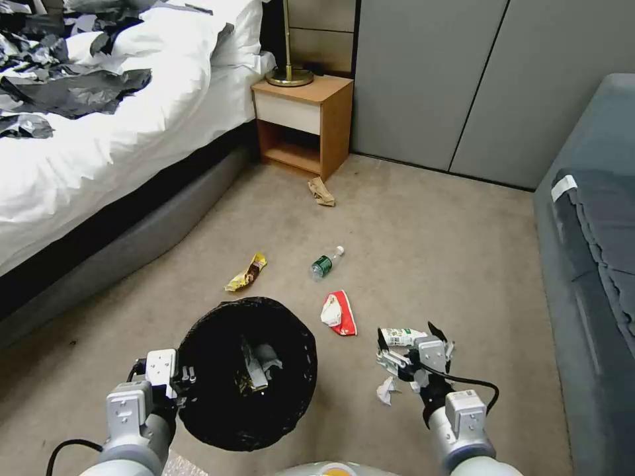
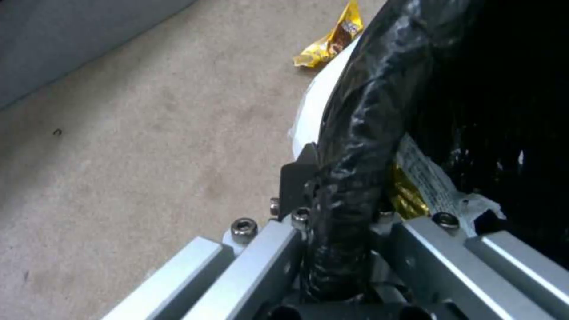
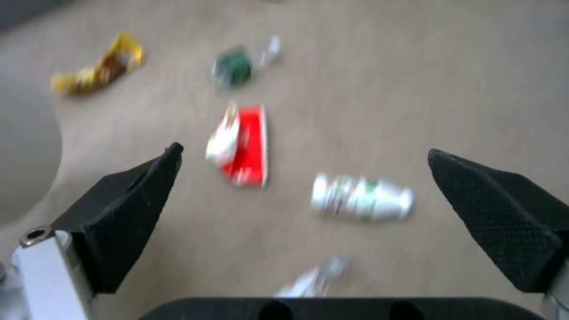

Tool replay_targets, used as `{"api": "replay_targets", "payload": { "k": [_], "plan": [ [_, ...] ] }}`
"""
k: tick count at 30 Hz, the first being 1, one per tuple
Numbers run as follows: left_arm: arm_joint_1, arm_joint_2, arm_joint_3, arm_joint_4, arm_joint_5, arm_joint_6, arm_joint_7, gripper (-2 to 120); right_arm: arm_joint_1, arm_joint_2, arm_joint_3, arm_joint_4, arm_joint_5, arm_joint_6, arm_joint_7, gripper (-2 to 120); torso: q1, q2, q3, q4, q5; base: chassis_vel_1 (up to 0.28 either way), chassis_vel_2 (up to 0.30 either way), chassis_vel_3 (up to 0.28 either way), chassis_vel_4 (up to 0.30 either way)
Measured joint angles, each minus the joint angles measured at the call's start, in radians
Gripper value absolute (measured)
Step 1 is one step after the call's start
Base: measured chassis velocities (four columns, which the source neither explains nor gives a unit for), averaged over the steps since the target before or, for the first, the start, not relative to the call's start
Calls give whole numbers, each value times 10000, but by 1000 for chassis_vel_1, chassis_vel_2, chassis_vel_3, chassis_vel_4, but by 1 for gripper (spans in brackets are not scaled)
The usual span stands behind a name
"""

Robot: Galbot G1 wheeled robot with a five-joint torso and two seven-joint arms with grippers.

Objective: Pick up the trash bin, then pick up the garbage from the floor and place it into the trash bin.

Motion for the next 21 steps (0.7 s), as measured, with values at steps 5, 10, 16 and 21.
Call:
{"api": "replay_targets", "payload": {
  "k": [5, 10, 16, 21],
  "plan": [
    [17, -1, 5, 12, 5, -6, 5, 0, 296, -317, -20, -610, 1707, -769, 11, 100, 0, -1, 0, 0, -1, 0, 0, 0, 0],
    [65, -48, 5, 36, 42, -38, 29, 0, 704, -394, -98, -1474, 2376, -1005, -157, 100, 0, 0, 0, 0, -1, 0, 0, 0, 0],
    [115, -100, 3, 62, 132, -79, 80, 0, 1106, -298, -112, -2444, 2460, -976, -735, 100, 0, 0, 0, 0, -3, 0, 0, 0, 0],
    [142, -128, 24, 63, 214, -87, 86, 0, 1398, 10, -118, -3212, 2578, -819, -840, 100, 0, 0, 0, 0, -2, 0, 0, 0, 0]
  ]
}}
